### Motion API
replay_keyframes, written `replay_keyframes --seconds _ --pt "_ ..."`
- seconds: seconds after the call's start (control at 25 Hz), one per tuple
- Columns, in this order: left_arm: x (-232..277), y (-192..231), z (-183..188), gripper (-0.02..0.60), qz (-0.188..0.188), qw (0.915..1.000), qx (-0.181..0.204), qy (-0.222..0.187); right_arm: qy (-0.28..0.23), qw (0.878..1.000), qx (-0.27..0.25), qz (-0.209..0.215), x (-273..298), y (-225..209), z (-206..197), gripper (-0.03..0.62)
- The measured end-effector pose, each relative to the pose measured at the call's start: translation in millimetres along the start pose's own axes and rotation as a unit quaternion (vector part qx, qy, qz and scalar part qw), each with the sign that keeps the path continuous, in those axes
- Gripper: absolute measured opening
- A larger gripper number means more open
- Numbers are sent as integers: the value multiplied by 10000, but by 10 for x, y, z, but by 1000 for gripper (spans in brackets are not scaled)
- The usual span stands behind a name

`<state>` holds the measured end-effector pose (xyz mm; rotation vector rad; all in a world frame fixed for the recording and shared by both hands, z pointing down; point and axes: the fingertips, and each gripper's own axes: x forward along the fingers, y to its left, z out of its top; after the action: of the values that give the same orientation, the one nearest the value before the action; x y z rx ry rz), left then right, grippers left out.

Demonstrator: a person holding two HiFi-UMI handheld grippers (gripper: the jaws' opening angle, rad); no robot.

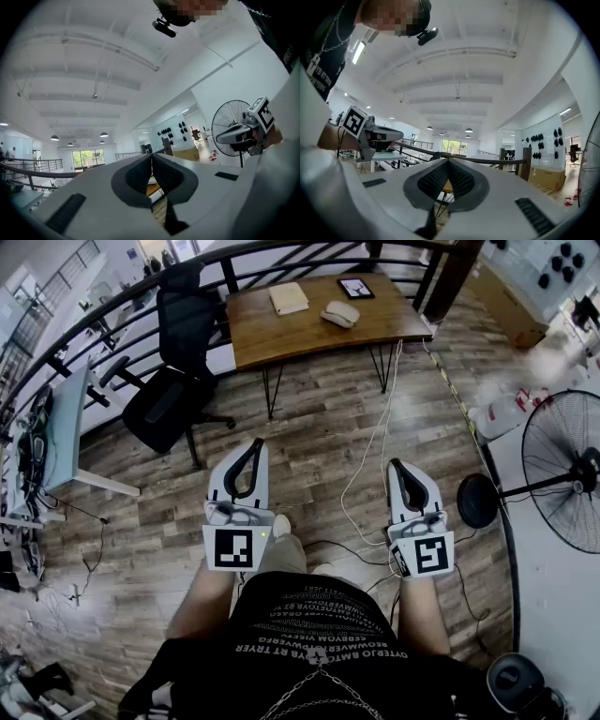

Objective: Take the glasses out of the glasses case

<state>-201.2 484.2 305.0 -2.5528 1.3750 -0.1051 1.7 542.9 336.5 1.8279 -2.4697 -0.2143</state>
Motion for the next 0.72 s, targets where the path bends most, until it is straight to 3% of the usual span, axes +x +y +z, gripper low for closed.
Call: replay_keyframes --seconds 0.24,0.64,0.72 --pt "122 25 -117 28 -207 9997 59 141 115 9999 102 4 142 48 -83 14" --pt "845 424 -316 29 -506 9987 -36 101 248 9990 266 -245 825 -102 -249 18" --pt "1018 528 -364 29 -564 9983 8 115 240 9989 285 -280 993 -149 -253 58"
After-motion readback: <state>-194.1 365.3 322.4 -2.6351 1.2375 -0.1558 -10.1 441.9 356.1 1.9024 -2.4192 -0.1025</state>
